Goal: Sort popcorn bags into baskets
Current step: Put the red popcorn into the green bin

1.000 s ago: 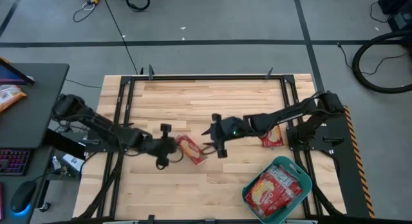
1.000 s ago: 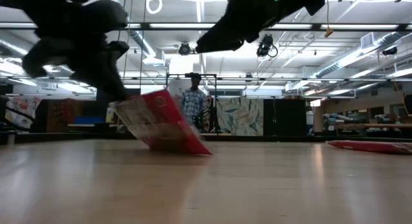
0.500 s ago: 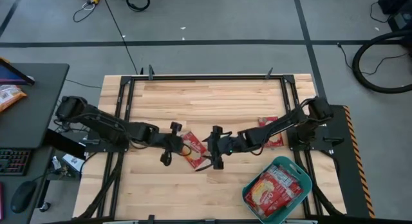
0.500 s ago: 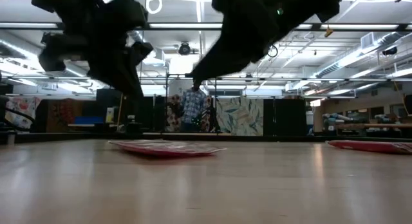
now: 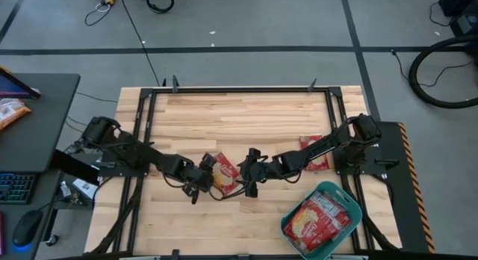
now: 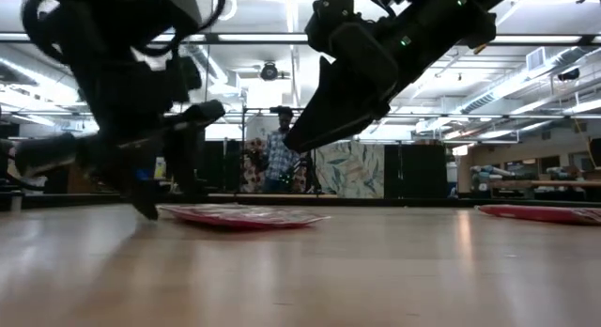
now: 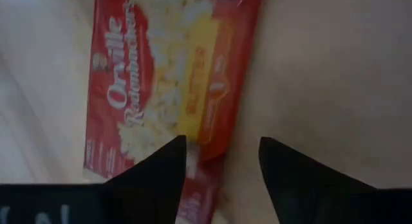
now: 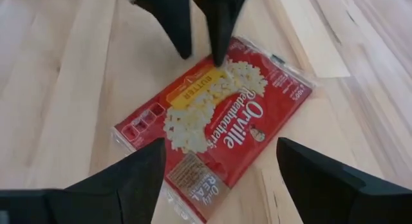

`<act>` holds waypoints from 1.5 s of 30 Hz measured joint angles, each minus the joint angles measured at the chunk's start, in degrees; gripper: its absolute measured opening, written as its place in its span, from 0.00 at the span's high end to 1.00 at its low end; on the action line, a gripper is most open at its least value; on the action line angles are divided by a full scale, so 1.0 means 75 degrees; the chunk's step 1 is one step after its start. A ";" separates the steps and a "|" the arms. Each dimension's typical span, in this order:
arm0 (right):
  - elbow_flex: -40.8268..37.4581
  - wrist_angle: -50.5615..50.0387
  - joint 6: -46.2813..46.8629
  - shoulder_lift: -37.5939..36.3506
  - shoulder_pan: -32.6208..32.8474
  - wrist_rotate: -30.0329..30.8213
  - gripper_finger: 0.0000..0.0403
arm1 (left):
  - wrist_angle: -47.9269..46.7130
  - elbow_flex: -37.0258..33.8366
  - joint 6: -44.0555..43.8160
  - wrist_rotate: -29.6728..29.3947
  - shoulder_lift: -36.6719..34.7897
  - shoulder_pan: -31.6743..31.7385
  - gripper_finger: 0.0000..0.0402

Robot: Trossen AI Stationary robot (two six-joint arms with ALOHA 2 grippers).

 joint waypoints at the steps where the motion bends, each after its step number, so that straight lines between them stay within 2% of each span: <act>1: 0.0000 0.0033 0.0003 0.0000 0.0000 0.0001 0.26 | 0.0038 0.0001 0.0018 -0.0110 0.0104 0.0031 0.50; 5: 0.0000 0.0002 0.0141 0.0000 0.0003 -0.0031 0.27 | 0.0190 0.0035 0.0260 -0.0334 0.0418 0.0049 0.54; 9: 0.0000 0.0040 0.0167 0.0000 0.0020 -0.0043 0.28 | 0.0314 0.0039 0.0384 -0.0306 0.0649 0.0078 0.63; 17: 0.0000 0.0063 0.0135 0.0000 0.0052 -0.0066 0.29 | 0.0301 0.0050 0.0422 -0.0337 0.0874 0.0094 0.96; 24: 0.0000 0.0252 -0.0337 -0.0003 0.0212 -0.0373 0.29 | 0.0217 -0.0017 -0.0003 -0.0168 0.0426 0.0237 0.99; 32: 0.0000 0.0728 -0.2313 -0.0003 0.0764 0.1045 0.29 | 0.0107 -0.0050 -0.1409 0.0771 -0.0901 0.1043 0.99; 35: 0.0000 0.0748 -0.2795 -0.0003 0.0799 0.1273 0.29 | 0.0166 -0.0047 -0.1646 0.1080 -0.1302 0.1262 0.99; 41: 0.0000 0.0698 -0.3041 -0.0003 0.0604 0.1815 0.30 | 0.0606 -0.0032 -0.1878 0.1666 -0.1649 0.1493 1.00; 45: 0.0000 0.0621 -0.3065 -0.0003 0.0389 0.1824 0.37 | 0.1112 -0.0026 -0.1870 0.2096 -0.1664 0.1490 1.00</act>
